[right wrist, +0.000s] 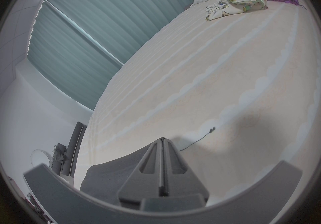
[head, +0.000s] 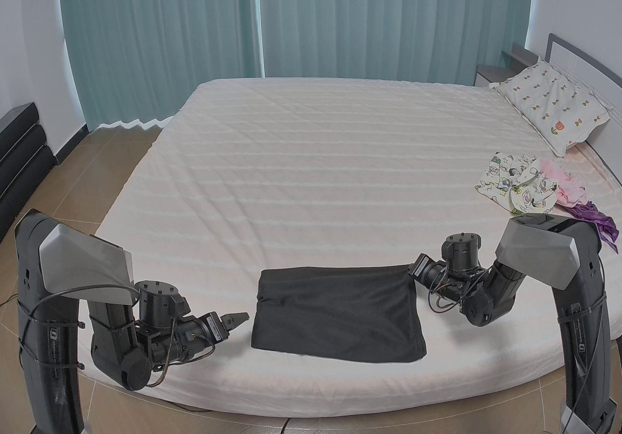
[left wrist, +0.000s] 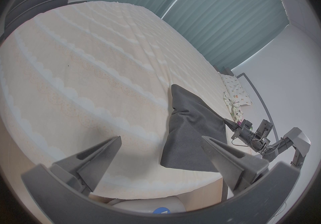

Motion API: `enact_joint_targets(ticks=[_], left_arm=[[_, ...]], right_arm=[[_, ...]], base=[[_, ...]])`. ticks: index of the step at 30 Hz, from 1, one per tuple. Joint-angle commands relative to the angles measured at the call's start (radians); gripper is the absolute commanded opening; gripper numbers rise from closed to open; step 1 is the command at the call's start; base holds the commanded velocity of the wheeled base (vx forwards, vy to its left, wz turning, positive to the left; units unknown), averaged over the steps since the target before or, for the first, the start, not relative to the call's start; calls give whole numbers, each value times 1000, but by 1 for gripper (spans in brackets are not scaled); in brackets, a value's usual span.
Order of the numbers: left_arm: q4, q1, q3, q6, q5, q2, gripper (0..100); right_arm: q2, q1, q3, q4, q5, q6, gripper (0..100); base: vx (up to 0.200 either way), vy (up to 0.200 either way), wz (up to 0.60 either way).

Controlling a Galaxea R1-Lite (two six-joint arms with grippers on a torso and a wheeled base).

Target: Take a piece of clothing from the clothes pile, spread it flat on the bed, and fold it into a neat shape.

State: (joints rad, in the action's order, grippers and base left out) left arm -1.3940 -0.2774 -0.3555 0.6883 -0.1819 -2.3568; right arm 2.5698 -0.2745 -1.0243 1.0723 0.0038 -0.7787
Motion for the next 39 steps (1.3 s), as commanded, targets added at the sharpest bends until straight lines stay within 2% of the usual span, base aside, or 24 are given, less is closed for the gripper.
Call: enact_joint_targets(ticks=[1, 14, 15, 21, 23, 25, 26, 27, 31, 39], left_arm=[[0, 0, 0, 0, -2, -2, 100], [0, 0, 0, 0, -2, -2, 100], [0, 0, 0, 0, -2, -2, 100], [0, -2, 0, 0, -2, -1, 100], [0, -2, -2, 0, -2, -1, 100], [0, -3, -2, 0, -2, -2, 100], [0, -3, -2, 0, -2, -2, 100], [0, -3, -3, 0, -2, -2, 100], [0, -3, -6, 0, -2, -2, 100], [0, -3, -10, 0, 1, -2, 100]], right_arm=[[0, 9, 1, 3, -7, -5, 0], [0, 20, 4, 3, -25, -5, 0], [-3, 20, 12, 3, -25, -4, 100], [-74, 31, 122, 64, 16, 9, 100], [-97, 32, 167, 84, 51, 21, 100], [-128, 32, 256, 112, 136, 61, 100], [-128, 32, 256, 112, 136, 61, 100], [-131, 21, 299, 120, 182, 108, 100], [-125, -32, 328, 104, 185, 150, 100], [-125, -45, 293, -17, 186, 185, 100]], base=[[0, 0, 0], [0, 0, 0], [0, 0, 0], [0, 0, 0], [0, 0, 0], [0, 0, 0], [0, 0, 0], [0, 0, 0], [0, 0, 0], [0, 0, 0]])
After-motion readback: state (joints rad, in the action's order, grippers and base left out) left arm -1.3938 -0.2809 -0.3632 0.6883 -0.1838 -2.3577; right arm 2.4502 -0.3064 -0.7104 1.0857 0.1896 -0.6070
